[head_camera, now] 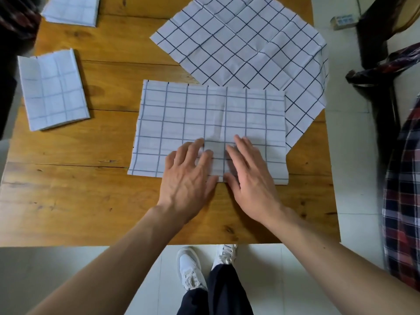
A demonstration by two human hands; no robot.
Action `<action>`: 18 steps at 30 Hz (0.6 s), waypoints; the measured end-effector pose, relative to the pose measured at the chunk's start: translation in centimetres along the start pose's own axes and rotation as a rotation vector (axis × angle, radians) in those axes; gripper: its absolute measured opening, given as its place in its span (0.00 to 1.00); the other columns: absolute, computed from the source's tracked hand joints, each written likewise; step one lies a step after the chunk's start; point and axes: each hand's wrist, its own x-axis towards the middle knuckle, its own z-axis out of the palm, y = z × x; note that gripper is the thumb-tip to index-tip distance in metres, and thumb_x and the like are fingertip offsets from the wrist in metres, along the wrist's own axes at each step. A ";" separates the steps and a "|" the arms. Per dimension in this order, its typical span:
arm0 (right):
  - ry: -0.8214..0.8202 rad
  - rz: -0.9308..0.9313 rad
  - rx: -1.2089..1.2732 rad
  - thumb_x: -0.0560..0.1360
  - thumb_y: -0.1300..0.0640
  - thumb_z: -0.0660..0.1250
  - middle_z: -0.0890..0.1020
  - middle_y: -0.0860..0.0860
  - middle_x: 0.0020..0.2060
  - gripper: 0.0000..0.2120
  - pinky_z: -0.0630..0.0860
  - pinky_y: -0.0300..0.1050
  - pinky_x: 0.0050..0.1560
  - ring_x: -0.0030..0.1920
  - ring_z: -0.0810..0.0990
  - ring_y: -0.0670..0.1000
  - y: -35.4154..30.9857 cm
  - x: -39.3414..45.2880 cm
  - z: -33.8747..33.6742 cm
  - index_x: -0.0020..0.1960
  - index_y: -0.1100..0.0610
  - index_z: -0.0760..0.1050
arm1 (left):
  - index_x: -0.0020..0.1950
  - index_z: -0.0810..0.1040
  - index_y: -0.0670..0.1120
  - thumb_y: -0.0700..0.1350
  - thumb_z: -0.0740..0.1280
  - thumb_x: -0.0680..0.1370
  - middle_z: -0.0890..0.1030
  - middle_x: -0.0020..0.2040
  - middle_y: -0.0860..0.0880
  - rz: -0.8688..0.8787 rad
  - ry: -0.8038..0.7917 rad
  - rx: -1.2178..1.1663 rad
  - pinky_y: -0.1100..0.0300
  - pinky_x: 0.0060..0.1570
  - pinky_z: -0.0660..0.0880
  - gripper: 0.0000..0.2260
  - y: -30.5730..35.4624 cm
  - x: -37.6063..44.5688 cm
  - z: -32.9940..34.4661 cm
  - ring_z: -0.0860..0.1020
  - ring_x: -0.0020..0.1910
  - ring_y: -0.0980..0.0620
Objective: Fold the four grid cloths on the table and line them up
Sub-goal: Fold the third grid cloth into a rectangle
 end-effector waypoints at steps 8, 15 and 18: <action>-0.055 0.050 -0.011 0.80 0.51 0.61 0.49 0.54 0.79 0.30 0.51 0.56 0.77 0.79 0.44 0.52 2.3 -1.4 -0.2 0.79 0.56 0.55 | 0.68 0.69 0.51 0.59 0.65 0.77 0.66 0.75 0.47 -0.011 -0.047 -0.041 0.45 0.68 0.66 0.22 -0.5 -0.4 0.6 0.64 0.73 0.44; -0.028 0.179 -0.016 0.81 0.57 0.60 0.51 0.53 0.79 0.26 0.50 0.57 0.77 0.79 0.44 0.52 5.5 -4.0 -2.5 0.78 0.52 0.59 | 0.70 0.68 0.53 0.60 0.65 0.77 0.63 0.76 0.49 -0.045 -0.096 -0.069 0.45 0.71 0.64 0.24 -0.4 -0.2 0.1 0.60 0.75 0.45; -0.005 0.210 -0.004 0.80 0.62 0.61 0.53 0.52 0.79 0.26 0.52 0.58 0.77 0.79 0.45 0.52 6.1 -4.6 -3.1 0.77 0.51 0.62 | 0.71 0.67 0.52 0.56 0.65 0.78 0.63 0.76 0.48 -0.044 -0.102 -0.062 0.44 0.70 0.65 0.22 -0.3 -0.2 0.0 0.60 0.74 0.45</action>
